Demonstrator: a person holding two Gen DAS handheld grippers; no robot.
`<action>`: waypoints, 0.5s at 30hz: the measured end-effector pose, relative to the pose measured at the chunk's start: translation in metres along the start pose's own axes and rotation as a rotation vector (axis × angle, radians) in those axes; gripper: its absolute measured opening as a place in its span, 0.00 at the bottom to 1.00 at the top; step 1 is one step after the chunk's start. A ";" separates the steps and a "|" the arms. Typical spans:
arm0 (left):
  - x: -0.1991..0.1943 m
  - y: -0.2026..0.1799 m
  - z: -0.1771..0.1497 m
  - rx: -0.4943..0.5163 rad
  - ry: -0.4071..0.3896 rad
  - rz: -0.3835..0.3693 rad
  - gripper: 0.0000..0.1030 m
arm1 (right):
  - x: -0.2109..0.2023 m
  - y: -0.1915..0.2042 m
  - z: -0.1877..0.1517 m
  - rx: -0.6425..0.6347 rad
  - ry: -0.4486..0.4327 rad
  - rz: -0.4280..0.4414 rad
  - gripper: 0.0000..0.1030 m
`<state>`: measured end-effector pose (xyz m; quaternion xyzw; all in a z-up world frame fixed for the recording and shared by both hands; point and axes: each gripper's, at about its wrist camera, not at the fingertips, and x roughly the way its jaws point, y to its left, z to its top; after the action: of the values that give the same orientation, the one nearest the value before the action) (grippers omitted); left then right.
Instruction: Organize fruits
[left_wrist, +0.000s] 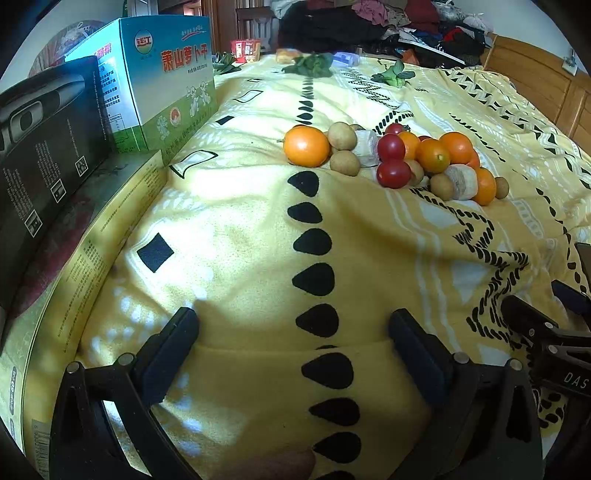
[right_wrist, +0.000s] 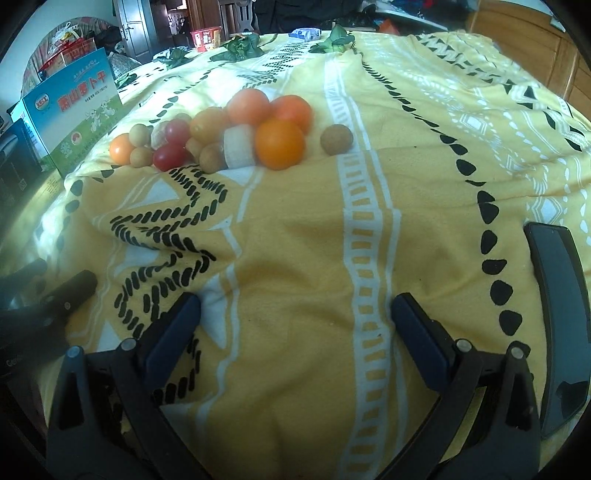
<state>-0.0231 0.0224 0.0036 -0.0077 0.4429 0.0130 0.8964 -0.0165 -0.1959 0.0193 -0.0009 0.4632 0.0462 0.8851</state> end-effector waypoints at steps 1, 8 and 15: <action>0.000 0.000 0.000 0.000 0.001 0.000 1.00 | 0.001 0.000 0.000 0.000 0.001 0.000 1.00; 0.001 0.000 0.001 -0.002 0.003 -0.003 1.00 | 0.002 0.000 0.001 0.000 0.000 0.002 1.00; 0.001 0.000 0.001 -0.001 0.003 -0.003 1.00 | 0.002 0.000 0.002 0.000 0.000 0.003 1.00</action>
<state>-0.0216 0.0229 0.0029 -0.0089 0.4443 0.0120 0.8958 -0.0138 -0.1954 0.0187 -0.0002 0.4631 0.0476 0.8850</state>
